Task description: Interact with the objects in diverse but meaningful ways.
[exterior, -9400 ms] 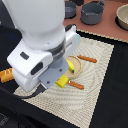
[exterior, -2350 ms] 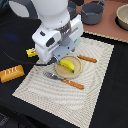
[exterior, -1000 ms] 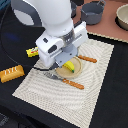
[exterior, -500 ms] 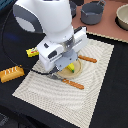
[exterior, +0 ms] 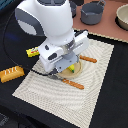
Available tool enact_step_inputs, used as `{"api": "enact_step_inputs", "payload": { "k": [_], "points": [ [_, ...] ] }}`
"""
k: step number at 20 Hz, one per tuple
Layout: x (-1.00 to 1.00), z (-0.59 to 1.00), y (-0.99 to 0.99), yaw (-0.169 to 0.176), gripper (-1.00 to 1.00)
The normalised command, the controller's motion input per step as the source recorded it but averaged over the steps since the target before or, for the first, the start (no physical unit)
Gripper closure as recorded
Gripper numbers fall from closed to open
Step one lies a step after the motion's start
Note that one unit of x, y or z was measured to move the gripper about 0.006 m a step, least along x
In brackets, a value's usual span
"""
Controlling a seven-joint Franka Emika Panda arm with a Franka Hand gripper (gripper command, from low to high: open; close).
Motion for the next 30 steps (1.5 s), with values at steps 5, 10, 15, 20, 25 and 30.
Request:
{"api": "enact_step_inputs", "payload": {
  "k": [5, 10, 15, 20, 25, 30],
  "points": [
    [0.49, 0.11, 0.05, -0.009, 1.0],
    [0.57, 0.25, 0.1, -0.016, 1.0],
    [0.75, 0.96, 0.38, -0.009, 1.0],
    [0.59, 1.0, 0.35, -0.005, 1.0],
    [0.09, 0.73, 0.21, 0.027, 1.0],
    [-0.26, 0.3, 0.15, 0.068, 1.0]
  ]
}}
